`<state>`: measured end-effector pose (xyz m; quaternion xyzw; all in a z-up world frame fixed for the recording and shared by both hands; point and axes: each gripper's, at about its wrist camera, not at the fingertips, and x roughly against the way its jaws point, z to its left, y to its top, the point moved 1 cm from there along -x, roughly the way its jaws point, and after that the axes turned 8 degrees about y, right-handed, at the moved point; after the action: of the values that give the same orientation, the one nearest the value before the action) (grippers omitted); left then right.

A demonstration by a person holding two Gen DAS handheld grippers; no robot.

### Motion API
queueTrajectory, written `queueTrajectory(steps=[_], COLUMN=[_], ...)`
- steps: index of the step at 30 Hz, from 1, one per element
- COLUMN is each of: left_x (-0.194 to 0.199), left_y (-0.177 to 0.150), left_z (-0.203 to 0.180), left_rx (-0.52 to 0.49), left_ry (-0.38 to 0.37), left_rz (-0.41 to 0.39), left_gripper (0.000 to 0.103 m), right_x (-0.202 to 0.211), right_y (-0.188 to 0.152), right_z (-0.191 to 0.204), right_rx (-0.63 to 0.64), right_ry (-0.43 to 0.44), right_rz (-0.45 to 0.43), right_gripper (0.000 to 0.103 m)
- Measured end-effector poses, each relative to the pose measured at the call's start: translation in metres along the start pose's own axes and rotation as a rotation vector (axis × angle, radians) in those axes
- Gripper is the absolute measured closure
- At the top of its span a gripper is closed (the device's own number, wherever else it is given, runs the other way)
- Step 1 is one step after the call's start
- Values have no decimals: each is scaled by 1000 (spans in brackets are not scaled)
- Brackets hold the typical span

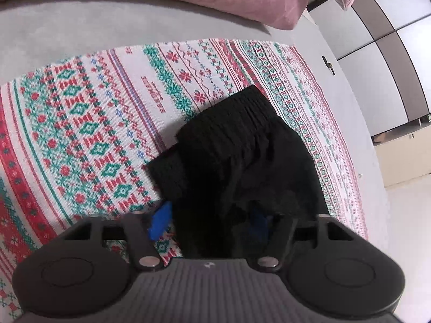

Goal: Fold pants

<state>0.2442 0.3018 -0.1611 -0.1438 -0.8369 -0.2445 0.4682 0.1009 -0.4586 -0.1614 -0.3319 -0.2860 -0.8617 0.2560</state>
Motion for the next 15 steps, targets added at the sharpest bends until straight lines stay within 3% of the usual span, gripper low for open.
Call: queueTrajectory(steps=[2, 6, 10, 12, 13, 15], left_x=[-1, -2, -2, -2, -1, 9], left_y=[0, 0, 1, 2, 3, 7], left_z=[0, 2, 3, 4, 4, 9], left_rx=[0, 5, 21, 29, 35, 76], left_ry=[2, -18, -31, -40, -47, -81], left_rz=[-10, -27, -36, -36, -37, -58], left_gripper=[41, 51, 54, 57, 59, 65], right_x=[2, -14, -15, -24, -28, -21], right_y=[2, 4, 10, 14, 16, 19], right_z=[-1, 8, 13, 19, 21, 25], right_rx=[-38, -14, 21, 75, 90, 59], right_ry=[18, -90, -128, -154, -156, -97], right_rz=[-49, -61, -181, -181, -179, -227], right_gripper=[51, 51, 56, 75, 98, 102])
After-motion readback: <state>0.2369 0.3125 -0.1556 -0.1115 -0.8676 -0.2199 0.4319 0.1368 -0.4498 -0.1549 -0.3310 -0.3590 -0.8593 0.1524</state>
